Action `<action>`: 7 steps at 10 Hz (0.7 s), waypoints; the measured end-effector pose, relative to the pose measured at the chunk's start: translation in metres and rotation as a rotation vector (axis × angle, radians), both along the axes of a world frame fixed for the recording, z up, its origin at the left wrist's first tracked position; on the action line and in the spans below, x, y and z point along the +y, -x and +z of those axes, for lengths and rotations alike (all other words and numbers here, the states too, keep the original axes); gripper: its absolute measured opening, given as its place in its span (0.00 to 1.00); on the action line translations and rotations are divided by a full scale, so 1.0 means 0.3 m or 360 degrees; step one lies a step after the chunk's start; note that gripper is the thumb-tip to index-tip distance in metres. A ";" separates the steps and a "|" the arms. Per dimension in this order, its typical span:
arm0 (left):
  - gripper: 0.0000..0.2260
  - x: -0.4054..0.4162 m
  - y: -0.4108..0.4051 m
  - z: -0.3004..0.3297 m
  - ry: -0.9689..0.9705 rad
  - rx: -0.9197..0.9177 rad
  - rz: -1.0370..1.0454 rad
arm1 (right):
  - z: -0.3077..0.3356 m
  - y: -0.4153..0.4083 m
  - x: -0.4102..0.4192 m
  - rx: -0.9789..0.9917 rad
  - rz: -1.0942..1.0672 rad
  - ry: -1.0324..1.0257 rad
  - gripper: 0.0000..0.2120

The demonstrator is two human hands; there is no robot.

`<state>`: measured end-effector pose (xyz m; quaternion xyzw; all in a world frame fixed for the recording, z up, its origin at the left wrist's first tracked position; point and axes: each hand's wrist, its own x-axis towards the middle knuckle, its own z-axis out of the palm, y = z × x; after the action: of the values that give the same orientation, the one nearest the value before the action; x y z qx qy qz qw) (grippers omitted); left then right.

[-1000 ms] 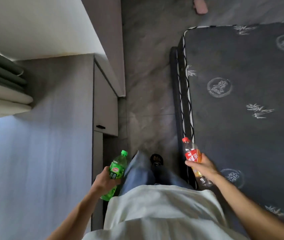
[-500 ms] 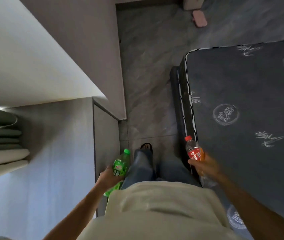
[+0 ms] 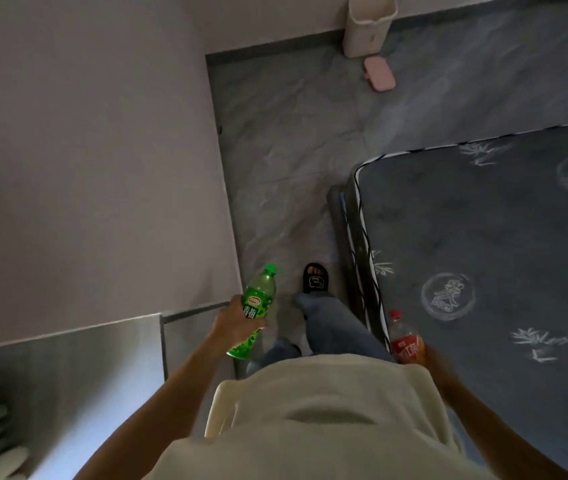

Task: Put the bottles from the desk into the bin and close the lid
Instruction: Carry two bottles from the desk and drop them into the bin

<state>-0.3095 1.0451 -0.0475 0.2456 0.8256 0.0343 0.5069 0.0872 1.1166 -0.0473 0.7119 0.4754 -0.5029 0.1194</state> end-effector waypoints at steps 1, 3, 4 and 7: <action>0.33 0.079 0.049 -0.008 0.0086 0.0035 0.0074 | 0.060 0.118 0.235 -0.0081 0.0109 0.0135 0.21; 0.25 0.206 0.183 -0.024 0.0211 0.0059 0.0228 | 0.061 0.377 0.728 0.0074 0.0152 0.0002 0.21; 0.26 0.277 0.257 -0.025 0.0291 0.0040 0.0278 | 0.047 0.500 0.936 0.0108 0.0170 -0.0060 0.24; 0.23 0.798 0.580 -0.052 0.0326 -0.0051 0.0177 | 0.040 0.742 1.339 0.0017 0.0139 -0.0014 0.29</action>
<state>-0.4836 1.2846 -0.0632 0.1458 0.8288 -0.0183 0.5398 -0.1354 1.5182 -0.0352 0.6883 0.5089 -0.4989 0.1356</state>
